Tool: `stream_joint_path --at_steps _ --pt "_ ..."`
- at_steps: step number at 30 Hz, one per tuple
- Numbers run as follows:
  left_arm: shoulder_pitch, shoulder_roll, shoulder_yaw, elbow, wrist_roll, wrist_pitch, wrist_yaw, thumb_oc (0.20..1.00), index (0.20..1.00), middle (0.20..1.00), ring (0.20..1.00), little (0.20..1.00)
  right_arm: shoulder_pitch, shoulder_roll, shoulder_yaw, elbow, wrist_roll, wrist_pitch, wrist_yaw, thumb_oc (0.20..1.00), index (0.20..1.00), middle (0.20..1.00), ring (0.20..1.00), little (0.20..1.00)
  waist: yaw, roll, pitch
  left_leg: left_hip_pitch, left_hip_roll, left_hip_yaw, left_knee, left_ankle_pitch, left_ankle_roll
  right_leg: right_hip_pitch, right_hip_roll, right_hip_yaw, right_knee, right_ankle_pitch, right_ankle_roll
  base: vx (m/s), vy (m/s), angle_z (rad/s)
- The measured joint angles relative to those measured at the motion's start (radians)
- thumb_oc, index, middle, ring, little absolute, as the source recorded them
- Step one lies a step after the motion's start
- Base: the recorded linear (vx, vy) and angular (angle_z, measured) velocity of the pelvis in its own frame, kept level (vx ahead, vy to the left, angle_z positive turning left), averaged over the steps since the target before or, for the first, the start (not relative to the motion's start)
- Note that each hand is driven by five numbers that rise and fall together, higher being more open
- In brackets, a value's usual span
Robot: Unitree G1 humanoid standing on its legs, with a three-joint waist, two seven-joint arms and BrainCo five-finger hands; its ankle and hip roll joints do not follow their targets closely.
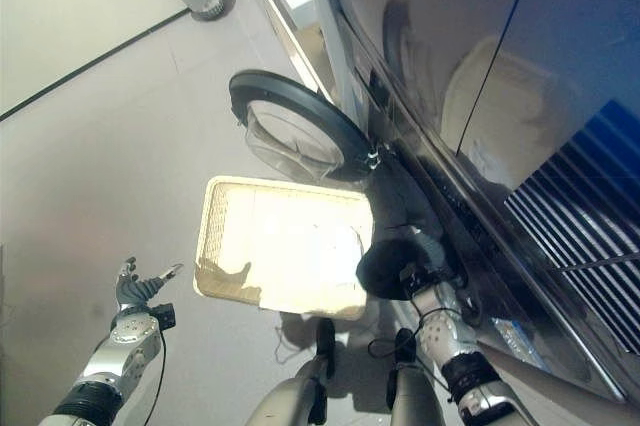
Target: Put the clothes into the washing machine.
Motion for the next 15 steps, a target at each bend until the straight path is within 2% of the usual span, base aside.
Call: stream_joint_path --at_steps 4,6,8,9,13,15 --pt "-0.001 -0.019 -0.046 0.000 -0.003 -0.051 -0.048 1.000 1.000 1.000 1.000 1.000 -0.093 -0.007 -0.023 0.052 0.000 -0.021 -0.011 0.200 0.200 0.200 0.200 0.200 0.009 0.006 0.008 -0.083 -0.012 0.000 0.031 0.005 0.006 -0.087 -0.007 0.005 0.040 0.001 0.002 0.00 -0.041 0.03" --pt "-0.009 -0.020 -0.103 -0.005 -0.005 -0.080 -0.078 1.000 1.000 1.000 1.000 1.000 -0.193 -0.020 -0.071 0.162 0.003 -0.026 -0.019 0.200 0.200 0.200 0.200 0.200 0.019 0.007 0.009 -0.162 -0.021 -0.002 0.064 0.006 0.008 -0.167 -0.019 0.007 0.075 0.002 0.001 0.00 -0.086 0.04" --pt "-0.012 -0.021 -0.119 -0.014 -0.007 -0.085 -0.089 1.000 1.000 1.000 1.000 1.000 -0.235 -0.035 -0.120 0.209 0.035 -0.026 -0.052 0.200 0.200 0.200 0.200 0.200 0.031 0.006 0.010 -0.203 -0.023 -0.002 0.068 0.007 0.006 -0.211 -0.021 0.007 0.089 0.005 -0.002 0.01 -0.071 0.04" --pt "-0.008 -0.023 -0.128 -0.017 -0.009 -0.088 -0.091 1.000 1.000 1.000 1.000 1.000 -0.259 -0.055 -0.149 0.248 0.063 -0.041 -0.068 0.200 0.200 0.200 0.200 0.200 0.050 0.006 0.010 -0.238 -0.023 -0.004 0.075 0.011 0.007 -0.245 -0.020 0.005 0.095 0.009 -0.003 0.00 -0.063 0.01" --pt "-0.001 -0.023 -0.162 -0.038 -0.047 -0.089 -0.106 1.000 1.000 1.000 1.000 1.000 -0.277 -0.088 -0.177 0.293 0.111 -0.117 -0.076 0.200 0.200 0.200 0.200 0.200 0.065 0.005 0.010 -0.308 -0.022 -0.005 0.087 0.016 0.010 -0.308 -0.019 0.004 0.093 0.021 -0.007 0.01 -0.071 0.01" --pt "-0.005 -0.021 -0.171 -0.049 -0.047 -0.095 -0.108 1.000 1.000 1.000 1.000 1.000 -0.291 -0.085 -0.177 0.292 0.157 -0.198 -0.069 0.200 0.200 0.200 0.200 0.200 0.071 0.005 0.010 -0.340 -0.023 -0.005 0.099 0.018 0.011 -0.331 -0.021 0.003 0.092 0.026 -0.008 0.03 -0.079 0.03"
